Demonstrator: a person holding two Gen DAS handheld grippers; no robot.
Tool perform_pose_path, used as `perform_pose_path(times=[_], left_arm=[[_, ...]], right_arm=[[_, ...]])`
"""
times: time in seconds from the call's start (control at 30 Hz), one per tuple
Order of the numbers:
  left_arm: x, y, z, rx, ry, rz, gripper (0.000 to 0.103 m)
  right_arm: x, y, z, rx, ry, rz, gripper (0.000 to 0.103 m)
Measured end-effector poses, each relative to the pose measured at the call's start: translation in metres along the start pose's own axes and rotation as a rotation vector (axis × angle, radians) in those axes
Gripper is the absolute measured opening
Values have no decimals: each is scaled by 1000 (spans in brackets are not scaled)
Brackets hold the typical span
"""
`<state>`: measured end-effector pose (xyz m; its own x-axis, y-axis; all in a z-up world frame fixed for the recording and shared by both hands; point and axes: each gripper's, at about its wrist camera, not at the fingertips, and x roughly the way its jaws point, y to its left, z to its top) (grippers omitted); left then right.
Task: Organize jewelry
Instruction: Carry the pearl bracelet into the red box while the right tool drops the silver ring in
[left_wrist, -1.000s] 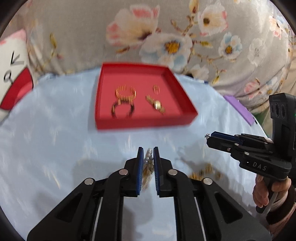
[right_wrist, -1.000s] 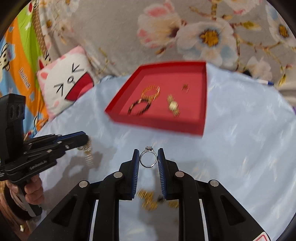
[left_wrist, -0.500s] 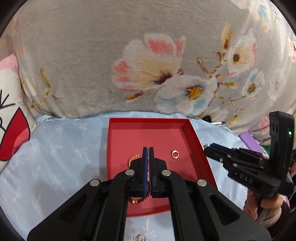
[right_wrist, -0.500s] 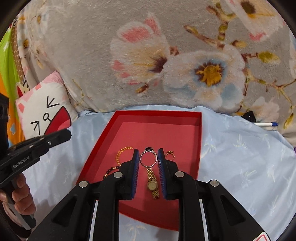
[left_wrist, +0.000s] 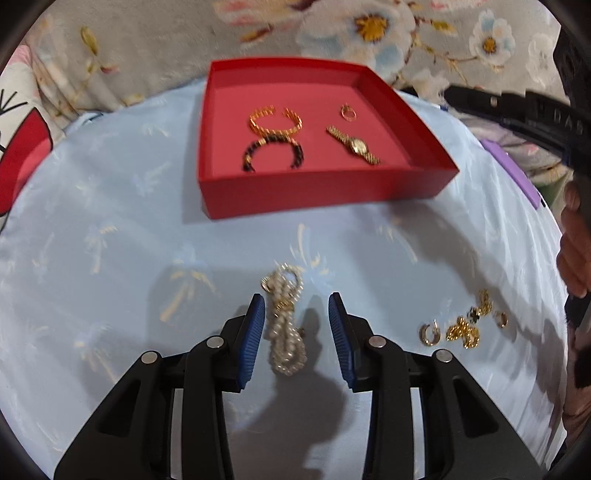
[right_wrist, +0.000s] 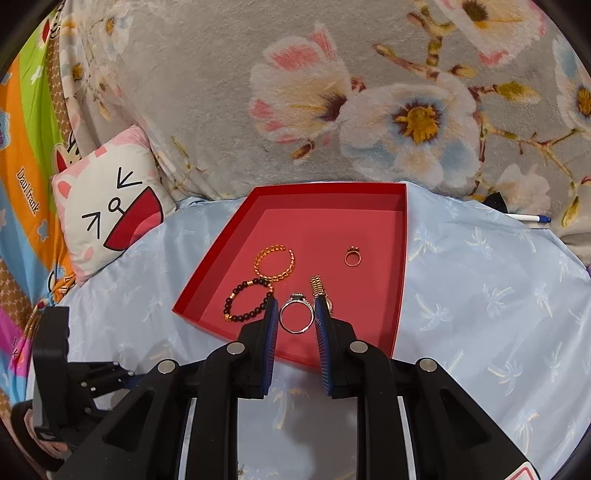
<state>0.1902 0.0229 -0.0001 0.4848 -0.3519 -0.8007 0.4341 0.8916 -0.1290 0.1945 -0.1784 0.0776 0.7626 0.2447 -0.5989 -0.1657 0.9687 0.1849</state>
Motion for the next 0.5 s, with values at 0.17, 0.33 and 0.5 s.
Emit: perform_pose_path(times=[0.17,0.33,0.5], left_arm=[[6,-3,-2,14,-19,35,16],[6,-2,4,14,-28,15,14],[-24,-8,43,40,-116,-17,14]], right_arm=[[6,-2,-1,0,11,-7,19],[16,-2,7,-8,18,-12,19],[41,-9,41,-6,39,-31,19]])
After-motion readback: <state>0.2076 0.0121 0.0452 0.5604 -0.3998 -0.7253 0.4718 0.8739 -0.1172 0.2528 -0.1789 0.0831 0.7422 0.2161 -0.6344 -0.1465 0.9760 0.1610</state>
